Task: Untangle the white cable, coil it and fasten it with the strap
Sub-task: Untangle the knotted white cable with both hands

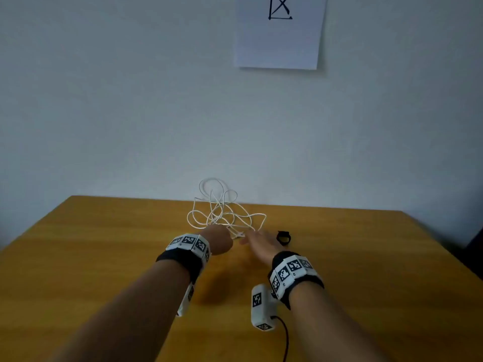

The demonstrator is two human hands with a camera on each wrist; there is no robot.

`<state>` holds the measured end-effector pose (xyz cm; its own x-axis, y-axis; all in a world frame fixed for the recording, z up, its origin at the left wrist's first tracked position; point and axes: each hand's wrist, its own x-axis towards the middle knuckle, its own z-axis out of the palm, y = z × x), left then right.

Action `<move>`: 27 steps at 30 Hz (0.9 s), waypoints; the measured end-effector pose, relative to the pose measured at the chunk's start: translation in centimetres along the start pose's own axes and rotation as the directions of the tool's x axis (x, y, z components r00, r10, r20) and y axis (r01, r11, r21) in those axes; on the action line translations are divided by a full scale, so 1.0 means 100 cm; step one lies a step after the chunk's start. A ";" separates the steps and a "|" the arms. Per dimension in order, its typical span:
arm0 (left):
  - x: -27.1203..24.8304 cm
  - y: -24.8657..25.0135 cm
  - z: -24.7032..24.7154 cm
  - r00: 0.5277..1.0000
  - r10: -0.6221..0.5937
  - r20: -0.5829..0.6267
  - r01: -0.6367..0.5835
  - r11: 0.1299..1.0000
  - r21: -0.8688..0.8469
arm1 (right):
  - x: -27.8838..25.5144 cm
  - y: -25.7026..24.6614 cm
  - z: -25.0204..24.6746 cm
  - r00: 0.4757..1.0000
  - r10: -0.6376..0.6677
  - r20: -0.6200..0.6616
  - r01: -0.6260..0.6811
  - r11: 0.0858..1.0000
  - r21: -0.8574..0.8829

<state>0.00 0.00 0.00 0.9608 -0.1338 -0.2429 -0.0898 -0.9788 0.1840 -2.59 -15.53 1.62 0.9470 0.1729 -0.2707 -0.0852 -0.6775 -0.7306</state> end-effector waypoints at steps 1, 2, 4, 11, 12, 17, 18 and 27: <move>0.002 0.000 0.001 0.999 -0.038 -0.020 0.035 0.993 -0.110 | 0.003 0.000 0.000 1.000 0.004 0.018 -0.004 1.000 0.000; 0.001 0.001 0.001 0.999 -0.048 0.009 0.049 0.992 -0.115 | 0.005 -0.001 0.000 1.000 0.009 0.029 -0.009 1.000 -0.011; 0.001 0.000 0.001 0.998 -0.062 0.005 0.062 0.987 -0.148 | 0.012 0.000 0.002 0.999 0.004 0.039 -0.003 1.000 -0.024; -0.001 -0.015 0.002 0.999 -0.044 -0.017 0.041 0.988 -0.146 | 0.021 0.006 0.004 0.998 -0.032 0.053 0.034 0.999 -0.040; -0.002 -0.016 0.002 0.999 -0.025 -0.029 0.021 0.990 -0.139 | 0.019 0.006 0.004 0.998 -0.036 0.053 0.039 0.998 -0.044; -0.010 -0.017 0.004 0.998 0.028 -0.064 -0.035 0.994 -0.104 | 0.014 0.006 0.005 0.996 -0.072 0.059 0.077 0.992 -0.096; -0.010 -0.018 0.005 0.998 0.035 -0.061 -0.041 0.993 -0.109 | 0.014 0.006 0.004 0.996 -0.070 0.057 0.075 0.992 -0.098; -0.031 -0.019 -0.021 0.987 0.029 -0.159 -0.086 0.929 -0.361 | 0.008 0.006 0.001 0.999 -0.025 -0.027 0.026 1.000 0.006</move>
<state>-2.22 2.63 2.44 0.9872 -0.1360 -0.0828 -0.0710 -0.8418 0.5351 -1.94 -15.74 0.90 0.9570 0.1704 -0.2349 -0.0630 -0.6682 -0.7413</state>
